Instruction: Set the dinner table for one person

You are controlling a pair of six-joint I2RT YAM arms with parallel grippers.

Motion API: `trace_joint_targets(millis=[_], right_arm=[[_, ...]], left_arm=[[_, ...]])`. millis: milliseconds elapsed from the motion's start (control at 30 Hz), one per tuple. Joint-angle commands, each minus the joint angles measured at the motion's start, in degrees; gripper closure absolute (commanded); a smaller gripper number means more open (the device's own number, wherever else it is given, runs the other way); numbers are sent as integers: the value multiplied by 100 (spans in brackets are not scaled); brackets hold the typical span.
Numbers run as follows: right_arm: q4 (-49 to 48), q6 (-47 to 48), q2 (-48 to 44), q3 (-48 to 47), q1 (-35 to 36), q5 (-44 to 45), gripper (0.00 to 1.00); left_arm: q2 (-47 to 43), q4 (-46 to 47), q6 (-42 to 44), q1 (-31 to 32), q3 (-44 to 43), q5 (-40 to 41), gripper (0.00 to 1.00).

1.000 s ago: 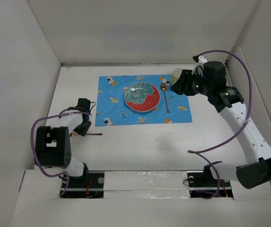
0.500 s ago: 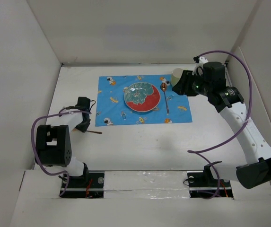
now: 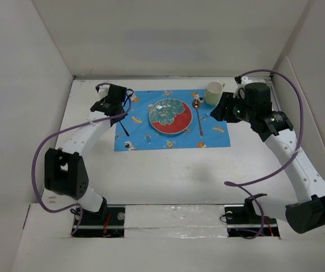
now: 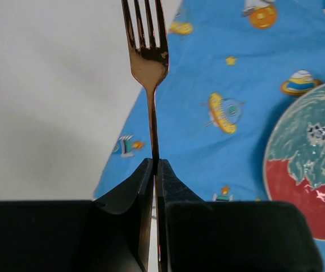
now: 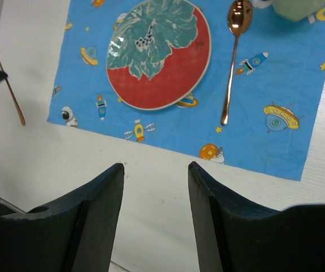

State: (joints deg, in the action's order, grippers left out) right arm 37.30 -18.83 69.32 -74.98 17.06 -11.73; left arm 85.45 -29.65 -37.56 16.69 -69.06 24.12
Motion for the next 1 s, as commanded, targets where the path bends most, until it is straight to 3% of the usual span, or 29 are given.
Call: trace_joint_targets(millis=[0,267,967], right_arm=[[-126,20,-296,193,-115,162,46],[-91,-121,-463,466,-168,284,46],[14,-112,-217,581,-229,557,46]], left_arm=[[629,371,1258,-8,-599,-477,100],[1702,995,2524,123,-1363,-1375,100],[2969,1321,2745,344,-1576,-1691,100]])
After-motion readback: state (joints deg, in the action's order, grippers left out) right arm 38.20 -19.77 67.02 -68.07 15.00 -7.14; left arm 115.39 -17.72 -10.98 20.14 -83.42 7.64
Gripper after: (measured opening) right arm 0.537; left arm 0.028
